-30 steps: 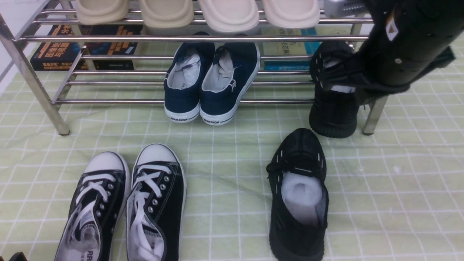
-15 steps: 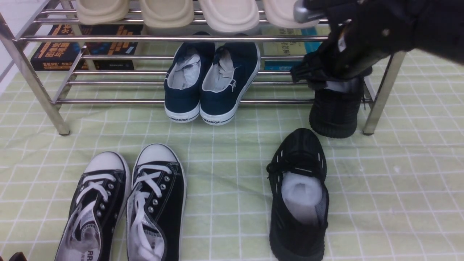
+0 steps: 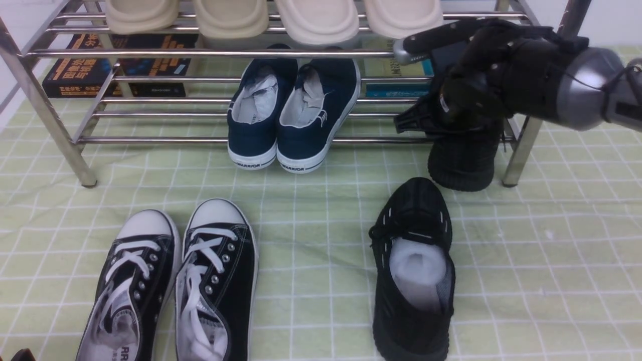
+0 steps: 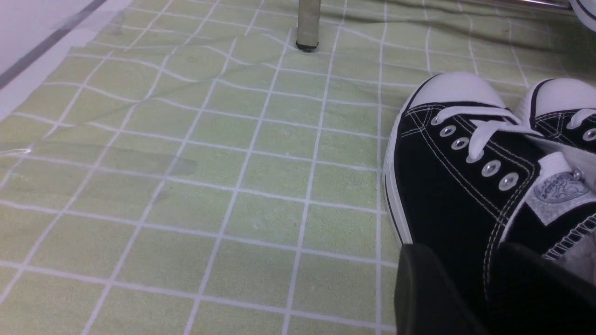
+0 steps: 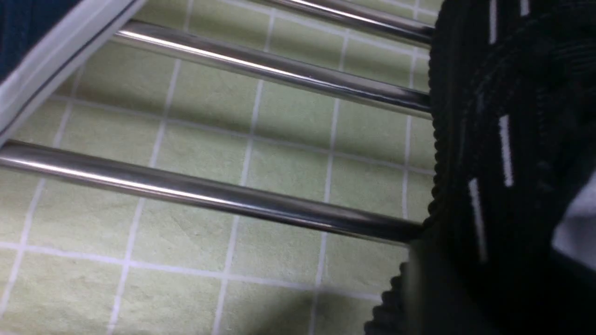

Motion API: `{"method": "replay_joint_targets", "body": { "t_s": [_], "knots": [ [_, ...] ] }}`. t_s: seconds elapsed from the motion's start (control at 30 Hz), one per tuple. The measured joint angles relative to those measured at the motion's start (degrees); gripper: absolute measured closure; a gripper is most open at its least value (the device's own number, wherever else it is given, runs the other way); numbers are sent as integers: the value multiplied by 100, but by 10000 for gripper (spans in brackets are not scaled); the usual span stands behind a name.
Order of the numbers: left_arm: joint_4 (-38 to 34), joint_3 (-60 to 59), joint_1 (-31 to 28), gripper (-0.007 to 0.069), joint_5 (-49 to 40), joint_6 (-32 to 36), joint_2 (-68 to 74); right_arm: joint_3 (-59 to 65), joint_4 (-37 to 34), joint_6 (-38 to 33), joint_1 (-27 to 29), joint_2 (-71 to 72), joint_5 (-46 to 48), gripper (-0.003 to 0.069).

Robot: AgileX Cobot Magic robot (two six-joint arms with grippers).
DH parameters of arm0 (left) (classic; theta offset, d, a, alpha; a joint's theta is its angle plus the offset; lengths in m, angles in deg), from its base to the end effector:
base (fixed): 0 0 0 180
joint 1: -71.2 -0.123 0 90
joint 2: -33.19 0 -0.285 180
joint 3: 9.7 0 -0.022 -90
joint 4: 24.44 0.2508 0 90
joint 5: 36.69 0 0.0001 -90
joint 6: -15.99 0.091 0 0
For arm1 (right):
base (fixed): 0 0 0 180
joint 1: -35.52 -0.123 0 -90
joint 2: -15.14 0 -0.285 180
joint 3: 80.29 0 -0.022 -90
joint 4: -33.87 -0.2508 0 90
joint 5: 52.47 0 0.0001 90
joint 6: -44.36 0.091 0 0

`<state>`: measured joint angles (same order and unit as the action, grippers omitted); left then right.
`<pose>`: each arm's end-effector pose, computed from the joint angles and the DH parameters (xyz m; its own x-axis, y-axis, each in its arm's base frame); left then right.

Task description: Take the shoes off the shelf with your hand from the green coffee tablecloth.

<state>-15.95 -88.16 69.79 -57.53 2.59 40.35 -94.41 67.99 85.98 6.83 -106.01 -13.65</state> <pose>0.0527 0.0061 0.1741 -0.2714 -0.1017 -0.9571 -0.1013 0.9919 -0.0767 0.4080 0.1867 0.2485 -0.7198 -0.1395 -0.6800 -0.0849 0.9899 -0.1133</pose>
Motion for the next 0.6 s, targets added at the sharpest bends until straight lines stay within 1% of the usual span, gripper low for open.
{"method": "replay_joint_targets", "body": {
  "t_s": [0.03,0.07,0.1,0.13,0.2,0.23,0.3,0.33,0.37,0.43,0.53,0.6],
  "knots": [
    [0,0,0,385,0,0,0,0,0,8,0,0,0,531],
    [0,0,0,385,0,0,0,0,0,8,0,13,32,605],
    [8,0,0,385,0,0,0,0,-20,8,0,46,92,642],
    [22,0,0,385,0,0,0,0,-71,-33,-5,95,178,655],
    [21,0,0,385,0,0,0,11,-247,-256,-5,247,391,657],
    [21,0,0,385,0,0,0,11,-275,-256,-5,269,419,657],
    [23,0,0,385,-5,0,0,11,-726,-792,-62,646,870,657],
    [23,0,0,385,-5,0,0,11,-764,-834,-62,679,870,657],
    [28,0,0,385,-5,0,0,11,-1045,-1125,-131,931,1162,657],
    [35,0,0,385,-5,0,0,11,-1421,-1492,-219,1303,1511,657],
    [35,0,0,385,-5,0,0,11,-1897,-1926,-306,1835,1994,657],
    [37,0,0,385,-5,0,0,11,-2078,-2095,-350,2086,2383,657]
  ]
}}
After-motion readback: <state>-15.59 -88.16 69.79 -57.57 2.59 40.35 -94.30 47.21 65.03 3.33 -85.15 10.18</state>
